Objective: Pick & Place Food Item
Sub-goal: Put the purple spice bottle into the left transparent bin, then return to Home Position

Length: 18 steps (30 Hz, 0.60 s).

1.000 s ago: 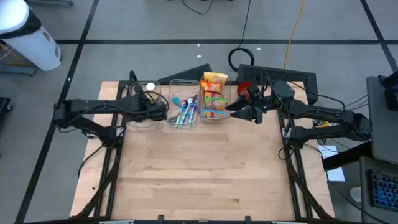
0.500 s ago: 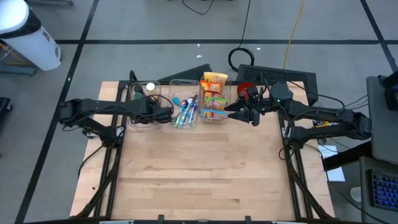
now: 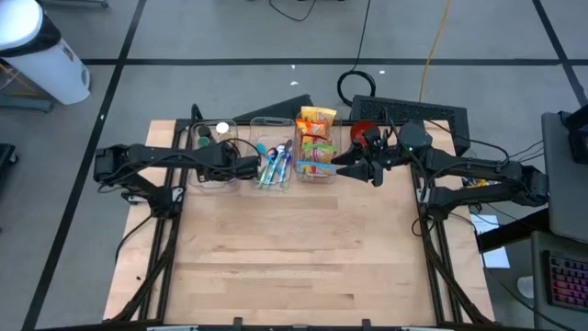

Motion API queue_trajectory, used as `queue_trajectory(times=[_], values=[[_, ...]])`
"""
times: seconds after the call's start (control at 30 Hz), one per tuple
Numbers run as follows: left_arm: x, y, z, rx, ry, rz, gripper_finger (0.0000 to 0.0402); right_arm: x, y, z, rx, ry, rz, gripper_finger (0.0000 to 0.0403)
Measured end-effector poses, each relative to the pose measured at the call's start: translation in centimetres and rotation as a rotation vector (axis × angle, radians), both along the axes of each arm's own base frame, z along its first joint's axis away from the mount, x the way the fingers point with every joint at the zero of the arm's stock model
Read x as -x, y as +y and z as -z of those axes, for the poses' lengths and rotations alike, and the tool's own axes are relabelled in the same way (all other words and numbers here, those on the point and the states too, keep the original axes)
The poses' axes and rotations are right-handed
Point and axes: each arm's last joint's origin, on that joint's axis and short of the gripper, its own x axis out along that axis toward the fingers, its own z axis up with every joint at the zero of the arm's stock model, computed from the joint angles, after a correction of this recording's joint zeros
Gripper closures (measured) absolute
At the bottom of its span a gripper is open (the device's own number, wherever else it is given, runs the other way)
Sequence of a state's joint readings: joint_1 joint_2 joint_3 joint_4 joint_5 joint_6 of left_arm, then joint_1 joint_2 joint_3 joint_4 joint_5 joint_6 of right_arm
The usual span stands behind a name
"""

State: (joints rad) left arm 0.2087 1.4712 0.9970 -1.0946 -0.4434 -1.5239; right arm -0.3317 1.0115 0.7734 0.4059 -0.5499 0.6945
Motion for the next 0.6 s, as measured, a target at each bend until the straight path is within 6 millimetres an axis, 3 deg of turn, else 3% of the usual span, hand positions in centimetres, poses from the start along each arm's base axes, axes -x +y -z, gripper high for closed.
queue_trajectory(times=[0.13,0.4,0.6], values=[[0.04,0.19,-0.02,0.008,-0.001,-0.007,0.0194,0.0,0.0,0.0,0.0,0.0,0.0,0.0138],[0.26,0.65,0.06,0.036,0.005,-0.03,0.0087,0.0,0.0,0.0,0.0,0.001,0.0,0.0138],[0.27,0.66,0.05,0.036,0.004,-0.03,0.0081,0.0,0.0,0.0,0.0,0.0,0.0,0.0138]])
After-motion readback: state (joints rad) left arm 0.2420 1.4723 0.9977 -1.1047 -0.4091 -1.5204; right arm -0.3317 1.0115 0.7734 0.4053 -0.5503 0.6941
